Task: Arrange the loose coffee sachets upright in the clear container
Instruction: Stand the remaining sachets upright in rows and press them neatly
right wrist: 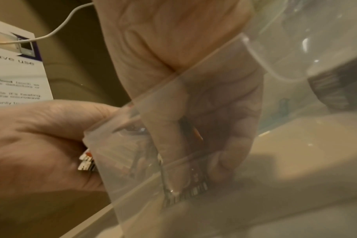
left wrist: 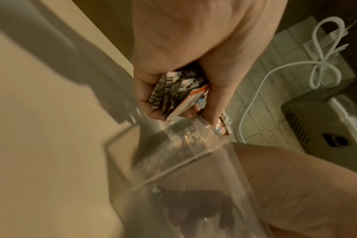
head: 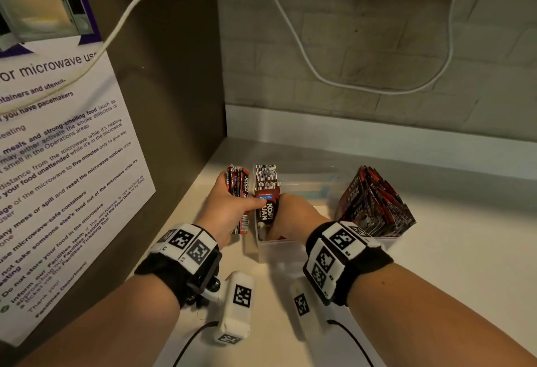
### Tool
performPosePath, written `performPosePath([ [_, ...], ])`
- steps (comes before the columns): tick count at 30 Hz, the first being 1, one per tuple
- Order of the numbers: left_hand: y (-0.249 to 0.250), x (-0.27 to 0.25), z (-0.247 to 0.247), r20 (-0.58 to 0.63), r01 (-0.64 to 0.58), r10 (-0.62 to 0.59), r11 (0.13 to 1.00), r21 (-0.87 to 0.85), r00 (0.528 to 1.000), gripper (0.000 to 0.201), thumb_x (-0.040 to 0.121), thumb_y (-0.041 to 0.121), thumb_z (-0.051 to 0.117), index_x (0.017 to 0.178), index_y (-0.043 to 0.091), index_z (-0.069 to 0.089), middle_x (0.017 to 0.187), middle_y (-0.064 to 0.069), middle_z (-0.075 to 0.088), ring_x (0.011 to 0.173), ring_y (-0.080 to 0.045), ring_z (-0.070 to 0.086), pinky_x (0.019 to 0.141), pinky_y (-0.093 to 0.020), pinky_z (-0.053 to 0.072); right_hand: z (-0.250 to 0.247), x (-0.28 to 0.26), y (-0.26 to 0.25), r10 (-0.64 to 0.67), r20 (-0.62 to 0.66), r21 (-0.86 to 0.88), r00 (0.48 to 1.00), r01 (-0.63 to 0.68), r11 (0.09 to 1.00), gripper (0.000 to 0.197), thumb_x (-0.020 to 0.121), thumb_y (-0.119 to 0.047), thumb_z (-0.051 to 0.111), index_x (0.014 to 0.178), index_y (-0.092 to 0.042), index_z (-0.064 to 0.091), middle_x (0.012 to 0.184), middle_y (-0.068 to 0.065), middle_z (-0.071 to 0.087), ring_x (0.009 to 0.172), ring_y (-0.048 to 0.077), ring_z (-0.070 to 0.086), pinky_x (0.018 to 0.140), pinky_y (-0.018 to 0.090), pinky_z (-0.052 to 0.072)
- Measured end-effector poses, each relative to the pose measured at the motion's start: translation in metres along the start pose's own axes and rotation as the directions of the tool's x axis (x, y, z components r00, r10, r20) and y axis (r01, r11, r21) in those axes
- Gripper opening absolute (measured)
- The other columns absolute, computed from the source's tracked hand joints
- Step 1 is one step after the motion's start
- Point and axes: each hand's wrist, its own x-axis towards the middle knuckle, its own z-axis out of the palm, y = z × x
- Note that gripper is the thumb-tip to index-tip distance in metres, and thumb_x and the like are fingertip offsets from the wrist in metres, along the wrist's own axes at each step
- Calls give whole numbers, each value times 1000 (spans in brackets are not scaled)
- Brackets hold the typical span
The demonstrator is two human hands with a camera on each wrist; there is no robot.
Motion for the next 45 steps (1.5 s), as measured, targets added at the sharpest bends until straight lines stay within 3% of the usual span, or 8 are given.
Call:
performPosePath([
  [10,2,6,-3,26,11,-10,999,-41,1000,61,71,-10,76,119,19,52,101,-6,68,88,-19,67,67,-29,53,7,4,-2,-44,-39,-41,998,42,998,38,85,-22,63,119,-6,55,113,12,64,102,28,62,83,32,49],
  [17,2,6,-4,28,16,-16,1000,5,999,67,66,-11,79,116,25,52,105,-4,69,97,-21,67,86,-42,54,6,5,-2,-35,-13,-24,999,35,999,37,83,-19,65,117,-9,56,112,9,65,101,26,62,81,30,49],
  [22,2,2,-5,41,9,-9,1000,6,999,65,66,-16,76,110,27,53,100,-3,69,91,-18,67,70,-32,53,4,1,-3,-52,9,-35,999,52,998,34,85,-20,64,117,-11,58,112,8,65,102,26,62,84,31,50],
  [28,6,2,-8,35,15,-13,999,-45,999,69,65,-8,80,123,18,53,104,-8,69,94,-21,67,77,-35,54,-3,-7,-4,-35,29,-1,999,35,999,30,83,-19,66,111,-11,61,110,9,65,101,26,62,83,30,49],
  [35,21,3,-19,18,26,-23,986,-167,1000,51,77,8,76,119,19,49,91,-5,60,72,-17,58,59,-32,49,-15,-23,-6,27,16,69,1000,-28,997,38,74,-22,77,71,-18,40,88,1,54,92,23,59,72,28,44],
  [38,27,4,-23,-50,53,-66,974,-220,997,23,89,19,66,107,21,52,93,-5,60,69,-17,60,60,-35,53,-24,-29,-5,55,5,111,998,-55,992,42,68,-25,82,71,-21,40,84,-2,55,80,17,56,66,26,42],
  [41,33,4,-26,-94,55,-84,959,-278,992,6,96,18,54,96,24,53,88,-4,62,71,-18,64,72,-39,52,-40,-38,-6,93,-101,219,991,-69,973,41,72,-34,79,94,-13,52,86,-5,50,78,14,51,70,28,45],
  [45,41,-3,-22,-14,36,-43,938,-345,999,15,93,11,59,100,23,57,85,-6,68,67,-16,70,54,-32,55,-57,-43,-9,71,-399,448,914,127,885,41,79,-36,72,111,-12,62,97,3,61,84,17,57,71,28,44],
])
